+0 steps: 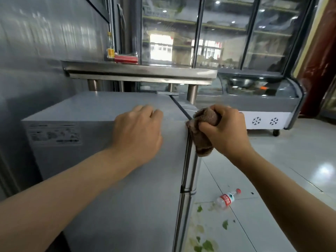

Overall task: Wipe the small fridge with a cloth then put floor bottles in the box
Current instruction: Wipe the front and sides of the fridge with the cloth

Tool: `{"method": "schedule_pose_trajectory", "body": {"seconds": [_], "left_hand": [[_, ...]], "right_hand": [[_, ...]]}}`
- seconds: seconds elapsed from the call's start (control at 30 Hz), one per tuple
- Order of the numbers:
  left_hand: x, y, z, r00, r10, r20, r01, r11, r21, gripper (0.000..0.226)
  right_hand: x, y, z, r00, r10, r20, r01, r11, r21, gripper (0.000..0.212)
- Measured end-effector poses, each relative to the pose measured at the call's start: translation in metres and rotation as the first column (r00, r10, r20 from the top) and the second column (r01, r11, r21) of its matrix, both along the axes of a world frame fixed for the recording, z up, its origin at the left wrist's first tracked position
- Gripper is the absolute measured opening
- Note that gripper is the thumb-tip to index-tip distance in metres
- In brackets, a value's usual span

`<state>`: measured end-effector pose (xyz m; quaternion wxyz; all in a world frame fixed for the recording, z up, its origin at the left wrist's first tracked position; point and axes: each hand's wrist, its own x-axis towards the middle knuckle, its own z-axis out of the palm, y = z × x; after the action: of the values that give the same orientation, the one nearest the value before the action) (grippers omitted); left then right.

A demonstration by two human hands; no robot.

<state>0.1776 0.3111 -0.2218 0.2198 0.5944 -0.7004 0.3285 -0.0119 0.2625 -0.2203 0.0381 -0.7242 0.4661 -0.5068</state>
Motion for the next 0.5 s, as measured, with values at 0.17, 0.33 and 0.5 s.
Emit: {"method": "schedule_pose_trajectory", "body": {"seconds": [0.17,0.33,0.5], "left_hand": [[-0.003,-0.006,0.026,1.000,0.007,0.019,-0.010,0.984,0.178,0.025],[-0.001,-0.006,0.050,0.998,-0.021,-0.059,0.040,0.935,0.352,0.032],[0.001,0.002,0.065,0.989,0.022,-0.144,0.065,0.818,0.571,0.028]], "right_hand": [[-0.001,0.005,0.012,0.998,0.031,-0.049,-0.021,0.981,0.191,0.019],[-0.006,0.015,0.042,0.980,0.071,-0.186,0.011,0.915,0.404,0.028],[-0.007,0.019,0.086,0.924,0.152,-0.351,0.075,0.827,0.557,0.039]]}}
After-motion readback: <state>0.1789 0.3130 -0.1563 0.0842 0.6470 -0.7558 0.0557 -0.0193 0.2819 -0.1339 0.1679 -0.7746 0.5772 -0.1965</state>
